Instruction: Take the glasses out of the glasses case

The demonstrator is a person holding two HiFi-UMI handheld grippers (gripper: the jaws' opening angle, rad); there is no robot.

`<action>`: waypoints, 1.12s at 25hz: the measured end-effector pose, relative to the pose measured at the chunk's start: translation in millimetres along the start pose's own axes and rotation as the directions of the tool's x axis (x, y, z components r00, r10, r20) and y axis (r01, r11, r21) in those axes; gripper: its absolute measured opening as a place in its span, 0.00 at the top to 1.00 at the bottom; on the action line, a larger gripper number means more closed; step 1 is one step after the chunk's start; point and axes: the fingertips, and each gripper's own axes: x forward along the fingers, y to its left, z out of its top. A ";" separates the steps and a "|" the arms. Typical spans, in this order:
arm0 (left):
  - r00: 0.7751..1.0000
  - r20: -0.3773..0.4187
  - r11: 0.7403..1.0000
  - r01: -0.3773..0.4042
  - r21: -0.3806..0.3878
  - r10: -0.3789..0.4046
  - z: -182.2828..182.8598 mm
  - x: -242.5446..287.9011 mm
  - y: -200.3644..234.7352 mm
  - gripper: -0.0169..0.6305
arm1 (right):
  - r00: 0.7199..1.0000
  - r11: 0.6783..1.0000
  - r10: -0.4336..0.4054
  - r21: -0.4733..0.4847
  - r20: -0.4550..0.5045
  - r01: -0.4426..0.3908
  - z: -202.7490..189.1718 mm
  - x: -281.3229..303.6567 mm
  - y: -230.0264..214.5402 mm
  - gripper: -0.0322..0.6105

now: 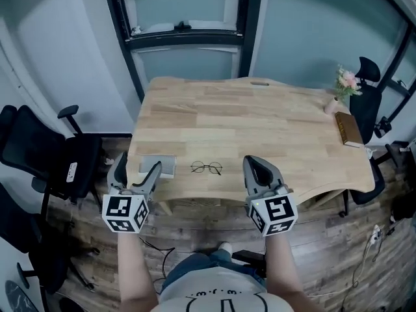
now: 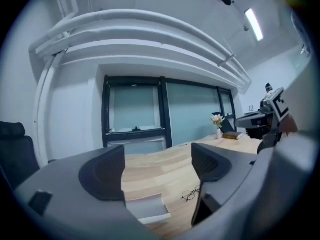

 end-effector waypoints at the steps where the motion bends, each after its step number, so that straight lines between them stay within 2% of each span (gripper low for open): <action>1: 0.999 0.035 1.000 -0.030 0.003 0.030 9.7 -9.3 8.9 0.36 | 1.000 1.000 -0.002 -0.021 0.014 0.002 9.0 -0.1 6.9 0.93; 2: 0.995 0.070 0.998 -0.069 0.011 0.068 19.5 -18.9 18.7 0.83 | 1.000 0.999 -0.003 -0.043 0.026 0.005 17.8 -0.5 14.5 0.93; 3: 0.991 0.099 0.995 -0.095 0.023 0.092 28.5 -27.8 26.3 0.95 | 0.999 0.998 -0.003 -0.062 0.037 0.005 26.2 -1.4 22.9 0.93; 9: 0.982 0.185 0.992 -0.069 0.109 0.048 60.2 -62.5 41.3 0.95 | 0.994 0.993 -0.018 -0.114 0.103 0.030 61.7 -11.0 69.2 0.93; 19: 0.970 0.243 0.994 -0.038 0.100 0.013 66.3 -105.2 73.8 0.95 | 0.984 0.990 -0.052 -0.118 0.170 0.073 90.3 -30.5 128.4 0.94; 28: 0.958 0.284 0.998 -0.039 0.059 0.021 70.6 -116.4 77.8 0.95 | 0.981 0.981 -0.092 -0.152 0.172 0.119 100.9 -44.0 130.2 0.94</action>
